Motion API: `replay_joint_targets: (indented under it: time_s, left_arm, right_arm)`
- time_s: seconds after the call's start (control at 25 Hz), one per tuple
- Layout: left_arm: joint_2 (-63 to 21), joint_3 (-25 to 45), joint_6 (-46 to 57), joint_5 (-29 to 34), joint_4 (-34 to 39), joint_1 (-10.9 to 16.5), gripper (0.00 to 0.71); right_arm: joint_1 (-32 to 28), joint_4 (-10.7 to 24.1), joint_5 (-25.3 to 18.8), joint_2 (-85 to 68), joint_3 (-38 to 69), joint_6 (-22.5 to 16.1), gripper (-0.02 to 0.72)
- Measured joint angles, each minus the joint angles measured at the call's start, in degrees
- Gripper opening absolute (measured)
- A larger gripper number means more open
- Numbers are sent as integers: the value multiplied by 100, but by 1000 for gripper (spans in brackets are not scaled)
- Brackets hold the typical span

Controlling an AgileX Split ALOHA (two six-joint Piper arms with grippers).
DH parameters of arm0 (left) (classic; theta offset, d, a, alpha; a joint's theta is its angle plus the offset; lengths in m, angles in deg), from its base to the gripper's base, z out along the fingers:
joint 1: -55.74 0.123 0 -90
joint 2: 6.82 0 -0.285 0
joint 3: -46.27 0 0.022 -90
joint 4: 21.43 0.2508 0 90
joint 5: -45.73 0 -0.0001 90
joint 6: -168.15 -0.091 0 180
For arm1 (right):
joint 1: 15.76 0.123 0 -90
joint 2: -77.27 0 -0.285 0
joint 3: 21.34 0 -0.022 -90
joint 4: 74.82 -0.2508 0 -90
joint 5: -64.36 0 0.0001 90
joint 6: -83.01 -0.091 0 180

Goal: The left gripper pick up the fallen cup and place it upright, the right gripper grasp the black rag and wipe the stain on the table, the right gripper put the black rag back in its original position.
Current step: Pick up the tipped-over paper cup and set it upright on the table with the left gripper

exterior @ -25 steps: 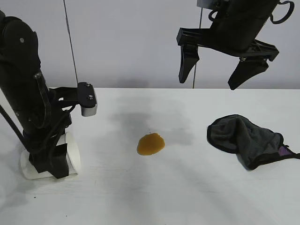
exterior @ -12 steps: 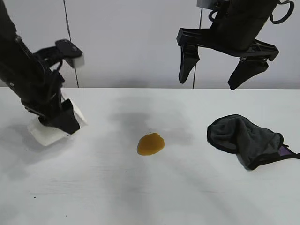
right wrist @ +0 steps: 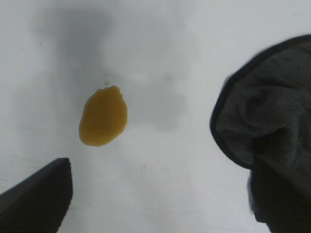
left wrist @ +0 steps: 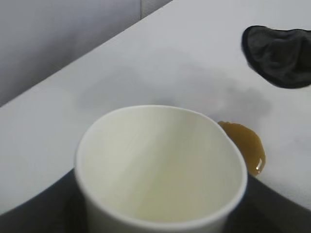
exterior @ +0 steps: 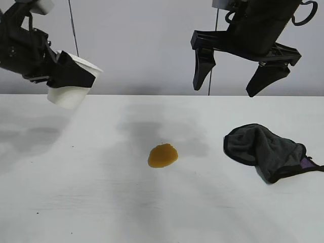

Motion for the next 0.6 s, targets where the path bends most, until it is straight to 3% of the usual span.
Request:
replay_joint_targets:
  time_s: [0.12, 0.36, 0.6]
  left_arm:
    - [131, 354, -810, 876, -90, 117, 434]
    - [925, 474, -1273, 2078, -150, 385, 433]
    - [1670, 404, -1736, 2442, -164, 393, 432]
  right_arm:
    - [0, 0, 5, 0, 0, 0, 694]
    - [0, 0, 9, 0, 0, 2, 694]
    - [0, 4, 16, 0, 0, 26, 694]
